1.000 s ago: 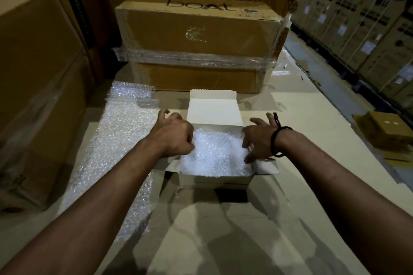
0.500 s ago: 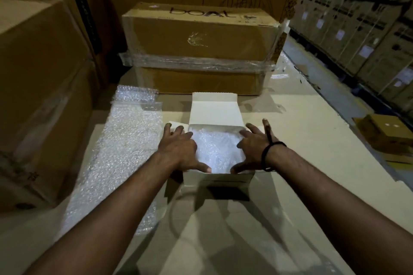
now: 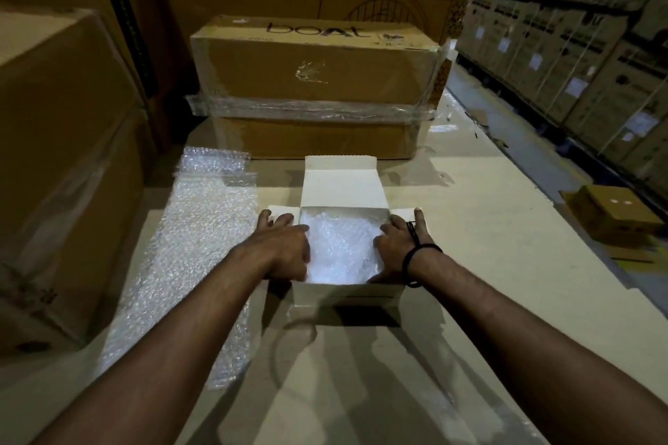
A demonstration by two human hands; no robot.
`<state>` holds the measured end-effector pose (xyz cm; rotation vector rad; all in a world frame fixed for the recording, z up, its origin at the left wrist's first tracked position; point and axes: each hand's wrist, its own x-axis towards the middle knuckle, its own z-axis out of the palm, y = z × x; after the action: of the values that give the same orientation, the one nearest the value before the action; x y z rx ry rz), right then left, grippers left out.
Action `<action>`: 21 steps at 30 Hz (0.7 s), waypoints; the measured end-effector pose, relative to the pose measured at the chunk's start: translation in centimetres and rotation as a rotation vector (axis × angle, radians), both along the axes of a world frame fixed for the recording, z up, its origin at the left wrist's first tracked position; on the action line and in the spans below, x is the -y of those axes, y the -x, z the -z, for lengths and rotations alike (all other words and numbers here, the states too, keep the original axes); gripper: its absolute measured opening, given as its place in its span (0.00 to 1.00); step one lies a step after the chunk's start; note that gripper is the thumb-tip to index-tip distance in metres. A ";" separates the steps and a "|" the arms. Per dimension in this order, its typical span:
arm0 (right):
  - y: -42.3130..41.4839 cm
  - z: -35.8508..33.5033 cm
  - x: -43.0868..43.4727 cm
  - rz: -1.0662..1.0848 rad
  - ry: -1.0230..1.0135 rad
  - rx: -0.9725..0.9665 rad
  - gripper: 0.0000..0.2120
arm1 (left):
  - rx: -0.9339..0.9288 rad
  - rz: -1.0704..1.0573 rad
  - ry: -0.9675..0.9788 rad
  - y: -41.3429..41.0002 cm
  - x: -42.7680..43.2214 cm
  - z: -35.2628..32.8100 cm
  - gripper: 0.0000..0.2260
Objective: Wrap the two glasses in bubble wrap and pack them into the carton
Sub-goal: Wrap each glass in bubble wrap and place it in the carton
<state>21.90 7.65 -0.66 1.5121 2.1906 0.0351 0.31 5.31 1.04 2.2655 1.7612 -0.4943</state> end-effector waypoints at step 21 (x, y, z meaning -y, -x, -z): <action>-0.6 -0.1 -0.1 -0.159 -0.024 0.004 0.12 | -0.171 0.083 -0.121 -0.7 -0.8 1.3 0.23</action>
<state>22.54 7.71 -0.56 1.3463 2.3101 0.1163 1.03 6.08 -0.23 2.4532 1.8273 -0.6315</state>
